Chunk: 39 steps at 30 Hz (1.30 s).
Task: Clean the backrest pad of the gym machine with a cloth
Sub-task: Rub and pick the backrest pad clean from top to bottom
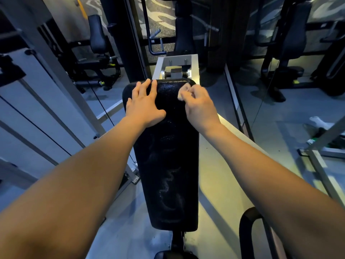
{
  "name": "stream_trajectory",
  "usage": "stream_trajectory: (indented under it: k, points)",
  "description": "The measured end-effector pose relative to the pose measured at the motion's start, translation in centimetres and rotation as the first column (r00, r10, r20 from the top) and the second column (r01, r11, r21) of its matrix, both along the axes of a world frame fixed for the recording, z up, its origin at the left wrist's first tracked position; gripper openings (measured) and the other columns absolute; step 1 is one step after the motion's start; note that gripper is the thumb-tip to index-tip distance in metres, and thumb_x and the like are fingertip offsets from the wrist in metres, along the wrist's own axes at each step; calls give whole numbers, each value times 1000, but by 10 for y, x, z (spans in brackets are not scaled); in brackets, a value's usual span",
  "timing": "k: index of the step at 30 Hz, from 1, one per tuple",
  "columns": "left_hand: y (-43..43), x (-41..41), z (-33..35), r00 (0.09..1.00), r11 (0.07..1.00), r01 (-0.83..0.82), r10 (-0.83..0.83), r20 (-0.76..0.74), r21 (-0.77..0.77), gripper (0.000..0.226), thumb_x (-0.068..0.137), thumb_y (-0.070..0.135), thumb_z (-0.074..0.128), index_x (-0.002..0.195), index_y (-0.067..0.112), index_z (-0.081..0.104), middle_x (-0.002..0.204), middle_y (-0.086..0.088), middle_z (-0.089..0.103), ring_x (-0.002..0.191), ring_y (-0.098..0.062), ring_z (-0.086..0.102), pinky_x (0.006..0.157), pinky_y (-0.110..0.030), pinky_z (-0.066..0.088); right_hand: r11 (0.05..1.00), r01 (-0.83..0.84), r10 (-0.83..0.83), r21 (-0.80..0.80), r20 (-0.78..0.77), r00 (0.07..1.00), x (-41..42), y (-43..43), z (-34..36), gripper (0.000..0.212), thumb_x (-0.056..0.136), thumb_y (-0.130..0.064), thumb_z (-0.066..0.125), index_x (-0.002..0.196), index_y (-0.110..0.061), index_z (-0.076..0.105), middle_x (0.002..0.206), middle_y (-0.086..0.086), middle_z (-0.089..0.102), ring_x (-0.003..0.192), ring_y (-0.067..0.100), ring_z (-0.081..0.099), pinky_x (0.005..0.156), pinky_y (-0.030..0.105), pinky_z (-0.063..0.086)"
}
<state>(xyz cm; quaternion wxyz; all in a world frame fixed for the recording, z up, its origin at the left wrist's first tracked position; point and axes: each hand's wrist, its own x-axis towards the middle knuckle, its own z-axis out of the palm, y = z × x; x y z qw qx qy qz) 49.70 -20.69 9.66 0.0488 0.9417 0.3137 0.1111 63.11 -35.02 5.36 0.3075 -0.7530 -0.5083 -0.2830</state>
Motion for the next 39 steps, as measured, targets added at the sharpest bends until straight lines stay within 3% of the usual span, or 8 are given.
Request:
stream_trajectory:
  k: [3, 8, 14, 20, 26, 32, 35, 39]
  points:
    - [2, -1, 0, 1000, 1000, -2, 2, 3, -5, 105, 78, 47, 61, 161, 31, -1, 167, 7, -4, 154, -24, -10, 120, -61, 16, 997, 28, -26, 75, -31, 999, -1, 9, 13, 29, 92, -4, 39, 104, -5, 65, 104, 13, 56, 91, 28, 50, 70, 27, 31]
    - [3, -2, 0, 1000, 1000, 6, -6, 14, -9, 104, 78, 44, 61, 161, 31, -1, 167, 8, -4, 154, -23, -10, 120, -60, 16, 978, -125, 136, -167, 56, 989, -13, -2, -25, 23, 85, 8, 60, 104, -5, 63, 110, 13, 55, 88, 30, 50, 65, 40, 49]
    - [4, -4, -1, 1000, 1000, 24, -24, 14, -14, 105, 77, 40, 61, 161, 30, -2, 168, 7, -4, 154, -24, -11, 122, -58, 13, 997, -11, 12, 77, -14, 1000, 0, 21, 12, 22, 88, 7, 54, 103, -4, 67, 103, 16, 58, 90, 33, 54, 71, 36, 47]
    - [4, -5, 1, 999, 999, 43, -42, 12, -16, 105, 78, 36, 61, 161, 29, -2, 168, 5, -4, 154, -25, -11, 124, -55, 9, 956, -199, 218, -213, 70, 973, -13, 7, -23, 22, 82, 10, 63, 99, -4, 64, 99, 15, 52, 84, 33, 50, 57, 37, 42]
    - [6, -5, -1, 999, 999, 42, -42, 9, -10, 107, 76, 36, 63, 161, 29, -2, 168, 5, -4, 154, -26, -11, 124, -55, 9, 997, -50, 49, 53, 18, 999, 0, 30, 22, 22, 86, 7, 58, 103, -4, 66, 108, 14, 60, 95, 33, 56, 71, 29, 42]
    - [14, -11, 8, 995, 995, 89, -87, -47, 39, 105, 78, 36, 64, 161, 31, -1, 167, 4, 2, 153, -27, -3, 123, -53, 11, 941, -203, 238, -272, 102, 966, -9, 15, -12, 21, 84, 8, 63, 100, -5, 64, 108, 15, 56, 92, 34, 52, 66, 43, 51]
    - [22, -19, 22, 989, 990, 142, -143, -29, -22, 96, 82, 31, 61, 161, 31, 6, 165, 5, 11, 149, -25, 7, 122, -47, 18, 982, -133, 147, -132, 103, 984, 0, 21, 22, 22, 83, 8, 57, 99, -5, 66, 104, 15, 58, 89, 34, 53, 63, 30, 38]
    - [41, -39, 24, 997, 993, 62, -57, 53, -99, 98, 85, 26, 60, 162, 18, -1, 168, 2, 1, 154, -21, -4, 125, -43, 11, 994, -97, 100, -59, 42, 994, -8, 32, 16, 28, 79, 15, 60, 100, -4, 63, 110, 13, 58, 92, 33, 51, 66, 36, 48]
